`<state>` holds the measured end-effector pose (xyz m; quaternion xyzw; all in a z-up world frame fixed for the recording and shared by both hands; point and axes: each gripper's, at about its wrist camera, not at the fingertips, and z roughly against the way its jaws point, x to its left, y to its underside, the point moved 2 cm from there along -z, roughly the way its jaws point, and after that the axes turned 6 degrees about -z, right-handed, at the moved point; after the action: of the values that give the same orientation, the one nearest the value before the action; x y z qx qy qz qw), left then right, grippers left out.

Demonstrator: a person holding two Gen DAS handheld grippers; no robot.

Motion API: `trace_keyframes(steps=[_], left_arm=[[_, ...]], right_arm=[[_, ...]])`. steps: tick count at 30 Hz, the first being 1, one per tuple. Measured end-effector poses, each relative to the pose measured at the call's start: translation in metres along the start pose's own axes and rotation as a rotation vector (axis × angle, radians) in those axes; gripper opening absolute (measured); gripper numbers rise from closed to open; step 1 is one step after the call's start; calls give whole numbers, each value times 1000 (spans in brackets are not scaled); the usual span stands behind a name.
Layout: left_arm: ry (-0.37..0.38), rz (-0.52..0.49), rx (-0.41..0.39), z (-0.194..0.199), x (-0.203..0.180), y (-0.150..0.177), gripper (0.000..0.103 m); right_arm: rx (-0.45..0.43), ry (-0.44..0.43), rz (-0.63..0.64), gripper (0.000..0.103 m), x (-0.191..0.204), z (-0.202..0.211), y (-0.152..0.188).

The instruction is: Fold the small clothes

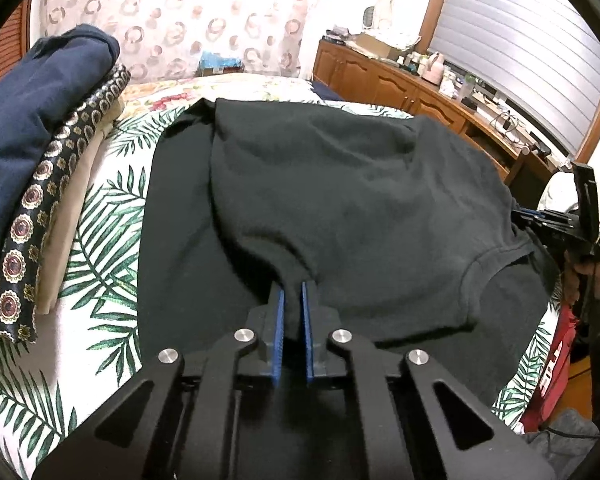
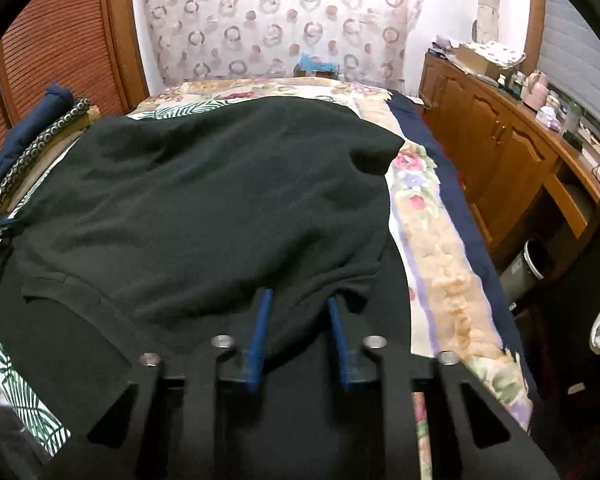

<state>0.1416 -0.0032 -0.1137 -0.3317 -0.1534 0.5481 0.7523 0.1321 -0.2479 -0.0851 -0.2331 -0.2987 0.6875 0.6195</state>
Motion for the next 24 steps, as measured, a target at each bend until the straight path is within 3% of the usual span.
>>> trace_keyframes(steps=[3, 15, 20, 24], left_arm=[[5, 0, -44, 10, -4, -1, 7], [73, 28, -195, 79, -14, -2, 7], [87, 59, -214, 99, -13, 12, 7], [71, 71, -189, 99, -14, 31, 7]], right_arm=[[-38, -13, -2, 6, 2, 6, 0], [-209, -62, 0, 5, 6, 85, 15], [-225, -95, 4, 5, 8, 112, 29], [-178, -96, 22, 5, 6, 108, 45]])
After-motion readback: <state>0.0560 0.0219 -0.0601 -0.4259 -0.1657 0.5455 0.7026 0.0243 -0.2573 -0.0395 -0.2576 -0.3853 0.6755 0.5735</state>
